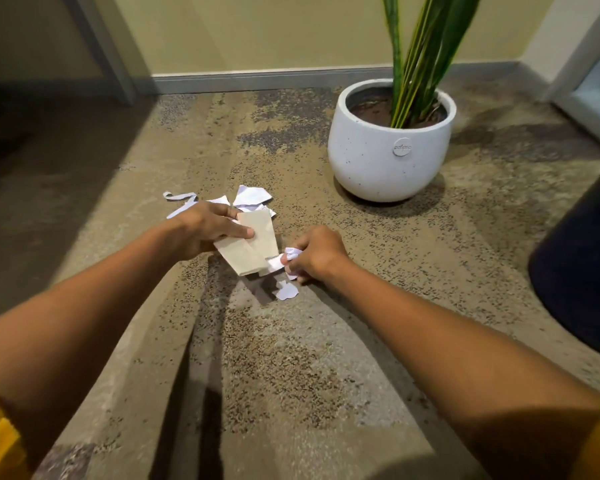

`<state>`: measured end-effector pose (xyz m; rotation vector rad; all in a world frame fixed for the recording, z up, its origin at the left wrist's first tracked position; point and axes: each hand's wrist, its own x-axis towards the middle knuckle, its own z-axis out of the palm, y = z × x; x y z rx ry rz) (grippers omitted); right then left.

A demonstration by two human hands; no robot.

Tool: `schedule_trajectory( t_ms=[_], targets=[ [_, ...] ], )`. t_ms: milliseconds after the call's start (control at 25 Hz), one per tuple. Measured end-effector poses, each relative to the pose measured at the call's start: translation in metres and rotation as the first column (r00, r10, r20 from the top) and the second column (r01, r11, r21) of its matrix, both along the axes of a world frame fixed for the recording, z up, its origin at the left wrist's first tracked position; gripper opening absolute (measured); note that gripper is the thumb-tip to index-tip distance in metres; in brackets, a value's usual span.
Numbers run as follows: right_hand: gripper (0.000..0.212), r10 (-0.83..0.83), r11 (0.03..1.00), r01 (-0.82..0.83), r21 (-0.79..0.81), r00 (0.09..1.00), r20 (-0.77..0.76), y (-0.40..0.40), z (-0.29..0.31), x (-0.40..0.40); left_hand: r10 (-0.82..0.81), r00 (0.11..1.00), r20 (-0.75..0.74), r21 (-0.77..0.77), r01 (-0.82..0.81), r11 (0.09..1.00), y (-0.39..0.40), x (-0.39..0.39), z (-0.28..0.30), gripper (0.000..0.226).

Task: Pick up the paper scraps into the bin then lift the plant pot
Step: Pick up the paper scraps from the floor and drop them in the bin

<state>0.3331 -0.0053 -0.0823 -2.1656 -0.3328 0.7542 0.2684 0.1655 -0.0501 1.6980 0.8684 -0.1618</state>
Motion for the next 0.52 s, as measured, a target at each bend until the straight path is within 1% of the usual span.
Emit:
schedule_trajectory(
  t_ms=[80,160,240,280,400,440,520],
  targets=[
    [0.032,-0.065,0.997,0.067,0.037,0.996,-0.065,-0.024,0.012,0.007,0.056,0.996,0.065,-0.011,-0.056,0.998,-0.003,-0.003,0.011,0.025],
    [0.038,-0.103,0.99,0.112,0.09,0.99,-0.096,-0.044,0.031,0.015,0.148,0.981,0.125,-0.019,-0.147,0.989,-0.008,-0.002,0.026,0.025],
    [0.038,-0.123,0.965,0.149,0.216,0.984,-0.128,-0.062,0.059,0.019,0.202,0.958,0.206,-0.057,-0.194,0.979,-0.021,0.002,0.047,0.025],
    [0.035,-0.127,0.947,0.155,0.28,0.985,-0.114,-0.072,0.078,0.02,0.195,0.946,0.257,-0.07,-0.183,0.981,-0.031,0.006,0.06,0.023],
    [0.023,-0.183,0.902,0.158,0.403,0.983,0.023,-0.105,0.138,0.022,0.17,0.902,0.398,-0.11,-0.137,0.984,-0.073,0.026,0.102,0.019],
    [0.022,-0.215,0.889,0.157,0.429,0.972,0.09,-0.117,0.158,0.023,0.16,0.882,0.444,-0.122,-0.117,0.986,-0.09,0.034,0.117,0.019],
    [0.02,-0.297,0.866,0.164,0.472,0.928,0.224,-0.149,0.2,0.028,0.09,0.849,0.521,-0.136,-0.022,0.99,-0.132,0.052,0.15,0.017]
  ],
)
